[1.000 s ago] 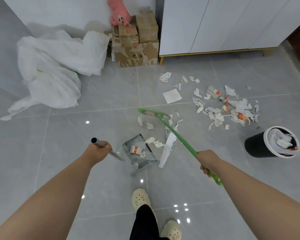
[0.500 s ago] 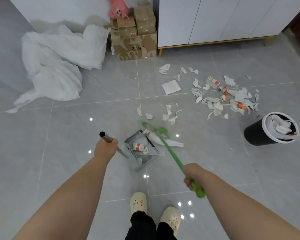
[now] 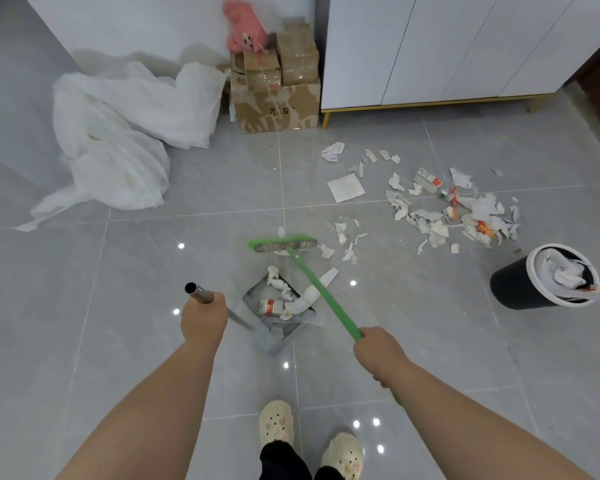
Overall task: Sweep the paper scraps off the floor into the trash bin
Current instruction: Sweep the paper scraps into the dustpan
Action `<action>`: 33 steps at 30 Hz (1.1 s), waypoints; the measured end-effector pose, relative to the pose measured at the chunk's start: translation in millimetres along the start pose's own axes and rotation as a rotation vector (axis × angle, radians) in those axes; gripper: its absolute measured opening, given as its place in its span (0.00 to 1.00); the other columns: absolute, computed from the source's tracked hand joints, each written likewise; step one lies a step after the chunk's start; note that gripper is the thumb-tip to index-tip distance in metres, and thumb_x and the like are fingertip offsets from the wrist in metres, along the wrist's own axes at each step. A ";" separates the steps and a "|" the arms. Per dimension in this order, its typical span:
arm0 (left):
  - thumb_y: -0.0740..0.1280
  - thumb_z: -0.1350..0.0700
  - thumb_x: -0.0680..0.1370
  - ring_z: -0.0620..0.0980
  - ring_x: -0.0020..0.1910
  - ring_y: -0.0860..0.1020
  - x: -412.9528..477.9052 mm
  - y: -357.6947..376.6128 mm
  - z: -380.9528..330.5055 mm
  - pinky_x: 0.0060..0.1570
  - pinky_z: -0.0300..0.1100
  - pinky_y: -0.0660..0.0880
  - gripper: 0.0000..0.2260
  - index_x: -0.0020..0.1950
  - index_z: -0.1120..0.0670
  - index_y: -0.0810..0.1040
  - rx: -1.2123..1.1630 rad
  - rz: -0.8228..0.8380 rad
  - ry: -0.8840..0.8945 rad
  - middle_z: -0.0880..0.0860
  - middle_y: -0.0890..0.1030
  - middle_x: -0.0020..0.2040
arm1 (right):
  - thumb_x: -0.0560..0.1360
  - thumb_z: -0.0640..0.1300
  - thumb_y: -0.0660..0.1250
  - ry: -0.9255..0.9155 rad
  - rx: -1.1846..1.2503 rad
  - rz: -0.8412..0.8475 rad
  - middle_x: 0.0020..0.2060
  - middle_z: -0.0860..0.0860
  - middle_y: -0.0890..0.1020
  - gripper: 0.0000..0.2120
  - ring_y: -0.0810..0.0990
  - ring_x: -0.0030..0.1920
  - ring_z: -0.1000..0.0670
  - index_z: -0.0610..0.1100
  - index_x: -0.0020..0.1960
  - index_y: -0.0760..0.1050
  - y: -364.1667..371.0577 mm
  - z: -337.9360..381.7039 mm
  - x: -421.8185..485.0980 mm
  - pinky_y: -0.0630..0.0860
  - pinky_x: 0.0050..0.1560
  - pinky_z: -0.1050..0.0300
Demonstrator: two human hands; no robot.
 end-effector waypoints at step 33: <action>0.60 0.55 0.75 0.53 0.31 0.69 47.1 -10.0 -18.9 0.34 0.44 0.66 0.09 0.36 0.57 0.70 0.121 0.125 0.016 0.56 0.70 0.32 | 0.79 0.41 0.51 0.223 0.134 0.333 0.28 0.47 0.68 0.16 0.61 0.17 0.54 0.44 0.66 0.65 -77.8 56.6 38.0 0.59 0.21 0.68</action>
Point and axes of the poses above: each hand's wrist, its own x-axis towards the middle knuckle, its own y-axis out of the palm, z = x × y, the point moved 1 cm from there along x, towards the middle knuckle
